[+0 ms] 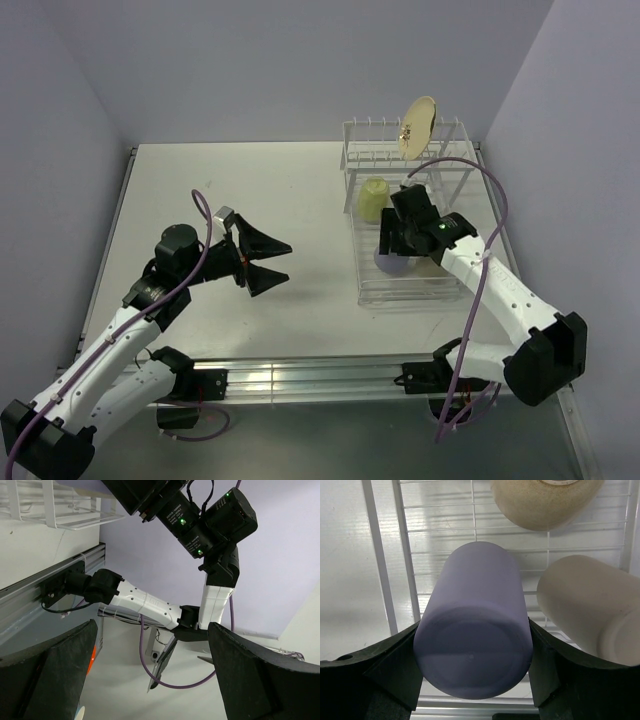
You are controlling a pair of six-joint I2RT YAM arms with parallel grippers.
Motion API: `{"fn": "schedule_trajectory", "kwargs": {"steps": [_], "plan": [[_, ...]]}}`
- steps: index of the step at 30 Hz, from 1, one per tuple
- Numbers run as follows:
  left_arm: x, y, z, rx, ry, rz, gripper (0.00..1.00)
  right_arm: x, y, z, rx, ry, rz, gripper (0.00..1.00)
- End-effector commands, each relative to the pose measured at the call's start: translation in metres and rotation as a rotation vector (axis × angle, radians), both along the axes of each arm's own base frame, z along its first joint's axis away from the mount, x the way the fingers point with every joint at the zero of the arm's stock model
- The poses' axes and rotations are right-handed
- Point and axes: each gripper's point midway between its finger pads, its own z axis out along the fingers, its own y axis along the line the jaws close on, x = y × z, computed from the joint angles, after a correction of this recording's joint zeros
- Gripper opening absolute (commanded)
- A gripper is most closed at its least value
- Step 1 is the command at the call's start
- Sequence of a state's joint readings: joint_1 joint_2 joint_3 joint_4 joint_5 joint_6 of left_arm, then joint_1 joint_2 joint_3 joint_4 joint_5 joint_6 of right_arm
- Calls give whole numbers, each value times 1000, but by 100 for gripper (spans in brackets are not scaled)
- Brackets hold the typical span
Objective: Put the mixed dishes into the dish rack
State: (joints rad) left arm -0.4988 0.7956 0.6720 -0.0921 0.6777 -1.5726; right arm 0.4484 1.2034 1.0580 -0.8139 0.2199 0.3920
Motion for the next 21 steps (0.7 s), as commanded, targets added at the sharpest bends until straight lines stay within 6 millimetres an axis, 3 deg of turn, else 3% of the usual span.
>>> {"fn": "schedule_trajectory", "kwargs": {"steps": [1, 21], "plan": [[1, 2, 22, -24, -77, 13, 99, 11, 5, 4, 8, -46, -17, 0], [2, 2, 22, -24, -73, 19, 99, 3, 11, -23, -33, 6, -68, 2]]}}
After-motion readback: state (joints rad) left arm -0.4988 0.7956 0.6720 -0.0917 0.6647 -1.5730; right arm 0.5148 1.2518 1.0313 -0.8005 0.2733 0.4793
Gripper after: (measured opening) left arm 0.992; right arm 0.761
